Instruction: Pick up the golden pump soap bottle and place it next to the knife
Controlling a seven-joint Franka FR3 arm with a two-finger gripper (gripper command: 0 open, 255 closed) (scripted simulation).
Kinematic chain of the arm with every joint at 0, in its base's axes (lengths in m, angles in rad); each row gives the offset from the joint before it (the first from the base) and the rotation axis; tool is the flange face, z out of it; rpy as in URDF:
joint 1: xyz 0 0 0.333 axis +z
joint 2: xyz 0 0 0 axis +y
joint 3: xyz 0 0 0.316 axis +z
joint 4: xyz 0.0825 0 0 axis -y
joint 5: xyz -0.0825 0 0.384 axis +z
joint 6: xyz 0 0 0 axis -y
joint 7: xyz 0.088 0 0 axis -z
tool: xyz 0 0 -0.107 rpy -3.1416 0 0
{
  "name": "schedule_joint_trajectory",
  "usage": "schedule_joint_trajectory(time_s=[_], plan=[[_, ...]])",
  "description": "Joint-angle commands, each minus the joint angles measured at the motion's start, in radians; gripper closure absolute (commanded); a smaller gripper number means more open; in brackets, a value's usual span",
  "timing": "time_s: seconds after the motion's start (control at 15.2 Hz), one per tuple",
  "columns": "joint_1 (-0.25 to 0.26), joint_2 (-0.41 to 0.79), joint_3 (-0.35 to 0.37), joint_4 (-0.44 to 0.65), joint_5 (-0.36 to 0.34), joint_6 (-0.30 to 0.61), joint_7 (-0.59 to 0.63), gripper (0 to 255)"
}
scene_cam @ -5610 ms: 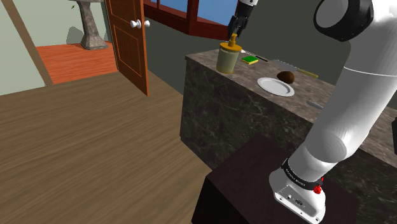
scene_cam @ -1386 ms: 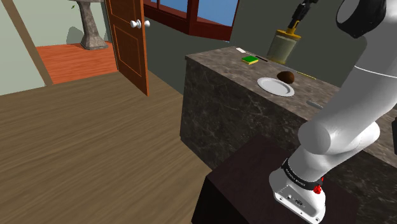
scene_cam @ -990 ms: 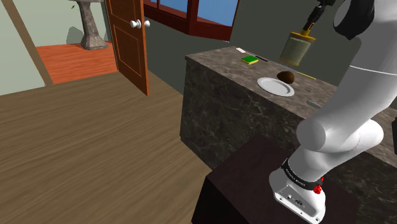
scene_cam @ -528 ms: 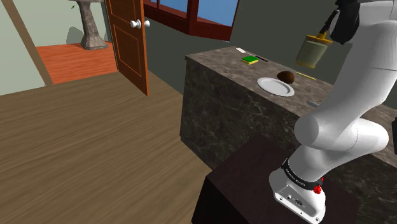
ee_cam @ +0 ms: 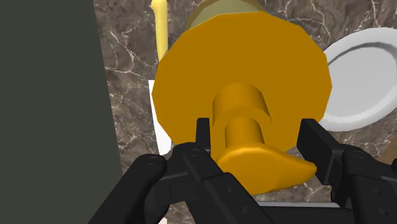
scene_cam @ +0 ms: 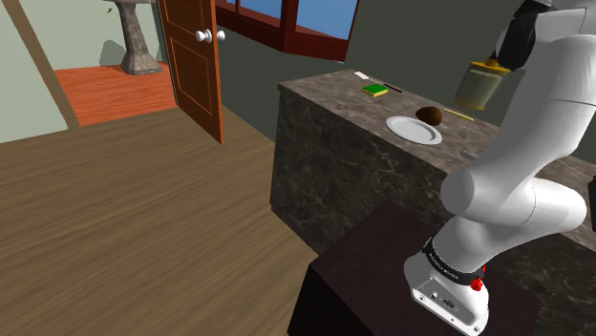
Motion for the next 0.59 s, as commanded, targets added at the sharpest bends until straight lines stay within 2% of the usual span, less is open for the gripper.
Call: schedule_joint_trajectory(time_s=[0.0, 0.53], plan=[[0.020, -0.021, -0.003, -0.059, -0.014, 0.040, -0.005, 255], [0.080, -0.089, -0.006, -0.269, -0.058, 0.187, -0.017, 255]])
